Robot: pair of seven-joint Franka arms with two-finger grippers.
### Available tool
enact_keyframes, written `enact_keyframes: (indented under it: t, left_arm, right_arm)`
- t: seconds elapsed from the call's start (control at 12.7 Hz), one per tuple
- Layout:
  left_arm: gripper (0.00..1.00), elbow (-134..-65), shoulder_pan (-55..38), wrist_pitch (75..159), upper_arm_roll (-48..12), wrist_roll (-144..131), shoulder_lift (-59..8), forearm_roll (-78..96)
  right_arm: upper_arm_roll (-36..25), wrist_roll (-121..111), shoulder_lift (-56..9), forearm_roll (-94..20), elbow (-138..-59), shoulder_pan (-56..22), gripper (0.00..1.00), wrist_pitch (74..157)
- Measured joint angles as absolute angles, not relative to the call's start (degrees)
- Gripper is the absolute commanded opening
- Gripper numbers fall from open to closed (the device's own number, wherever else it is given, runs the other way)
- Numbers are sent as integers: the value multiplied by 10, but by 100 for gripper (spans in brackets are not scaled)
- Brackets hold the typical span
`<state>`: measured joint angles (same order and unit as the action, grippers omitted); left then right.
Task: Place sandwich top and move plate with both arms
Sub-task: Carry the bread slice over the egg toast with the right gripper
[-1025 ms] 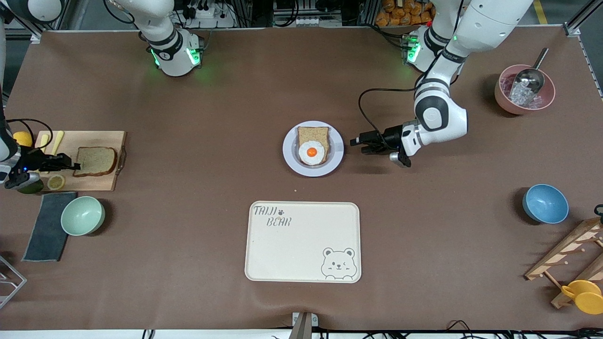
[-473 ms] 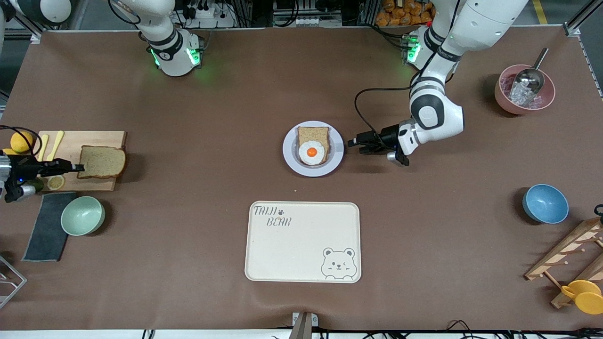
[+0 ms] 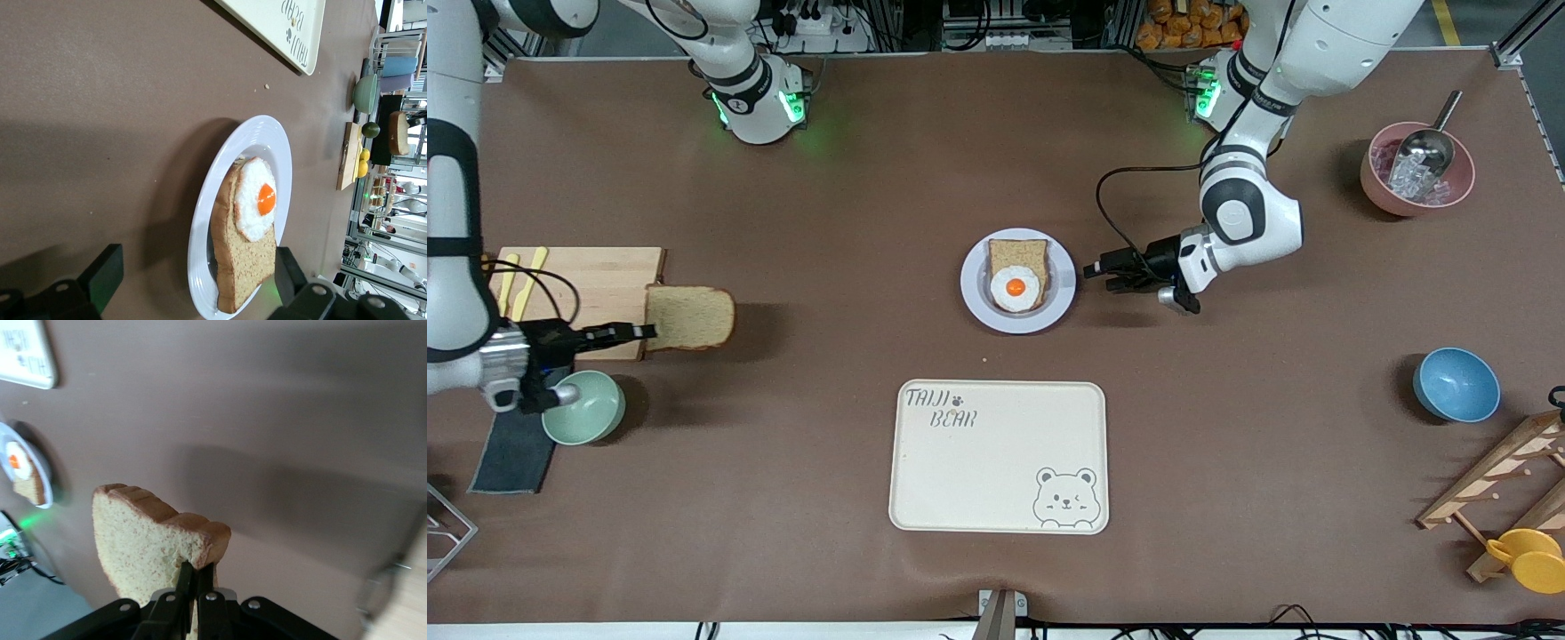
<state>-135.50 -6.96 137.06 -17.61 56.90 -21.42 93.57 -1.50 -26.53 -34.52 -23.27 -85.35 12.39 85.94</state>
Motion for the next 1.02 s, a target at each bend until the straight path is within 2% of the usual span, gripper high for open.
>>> enact_keyframes:
  t: [0.47, 1.02]
  left_arm:
    - [100, -1355, -74, 1374, -176, 569, -214, 950]
    - [100, -1355, -76, 1378, -176, 569, -214, 951]
  right_arm:
    - [5, -180, -339, -301, -878, 15, 0, 874]
    - [8, -77, -329, -325, -938, -144, 0, 1033]
